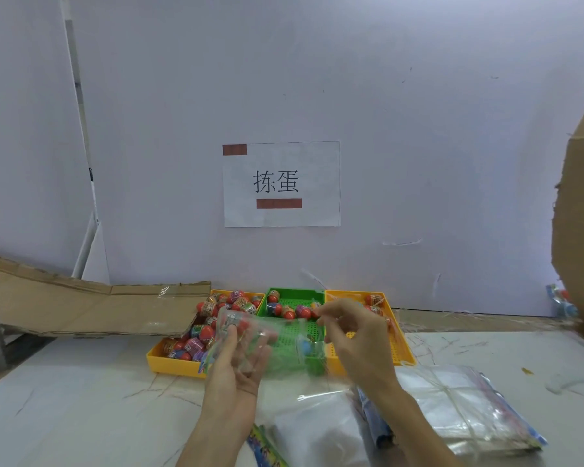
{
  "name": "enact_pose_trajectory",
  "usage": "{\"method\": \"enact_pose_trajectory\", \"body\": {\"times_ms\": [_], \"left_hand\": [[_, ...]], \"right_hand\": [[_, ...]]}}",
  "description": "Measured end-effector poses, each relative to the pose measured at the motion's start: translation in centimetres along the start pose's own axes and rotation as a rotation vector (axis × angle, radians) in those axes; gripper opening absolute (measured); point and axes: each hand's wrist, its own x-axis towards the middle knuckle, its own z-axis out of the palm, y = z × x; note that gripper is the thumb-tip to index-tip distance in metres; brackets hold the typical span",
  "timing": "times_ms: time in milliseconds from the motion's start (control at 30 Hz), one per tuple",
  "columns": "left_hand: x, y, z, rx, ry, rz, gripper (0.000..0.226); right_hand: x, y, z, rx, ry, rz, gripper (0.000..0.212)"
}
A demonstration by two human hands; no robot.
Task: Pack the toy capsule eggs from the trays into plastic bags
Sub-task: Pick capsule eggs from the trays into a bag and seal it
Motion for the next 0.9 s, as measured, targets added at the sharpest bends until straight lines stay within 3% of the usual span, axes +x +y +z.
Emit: {"method": "enact_pose_trajectory", "body": {"times_ms": [100,167,300,467,633,800,900], "left_hand": [[0.0,0.2,-0.1,-0.018,0.018,0.009,0.026],[0.0,0.3,-0.2,-0.025,0.034,0.006,0.023],[0.1,0.4,-0.4,-0.019,0.064,-0.004,0.021],[0.0,0.6,-0.2,-0.027,0.077,-0.007,0.044],[-0.1,0.4,-0.1,-0.014,0.070,-0.025,0.029],[-0.1,0.4,0.1,-0.006,0.060,-0.017,0.034],[-0.1,0.4,0.0,-0.006,0.052,-0.008,0.031]], "right_hand": [[0.8,0.6,-1.2,-0.009,0.139,0.116,0.026],[1.3,1.4,-1.9,-0.059,0.122,0.211,0.027],[2.4,2.3,-1.0,-0.338,-0.340,0.314,0.016],[4.7,2.1,2.5,-0.529,-0.535,0.287,0.018],[6.2,2.2,4.4,-0.779,-0.866,0.320,0.027],[6.0,3.0,4.0,-0.722,-0.837,0.298,0.032],[5.3,3.3,2.9,-0.573,-0.606,0.264,0.034]]}}
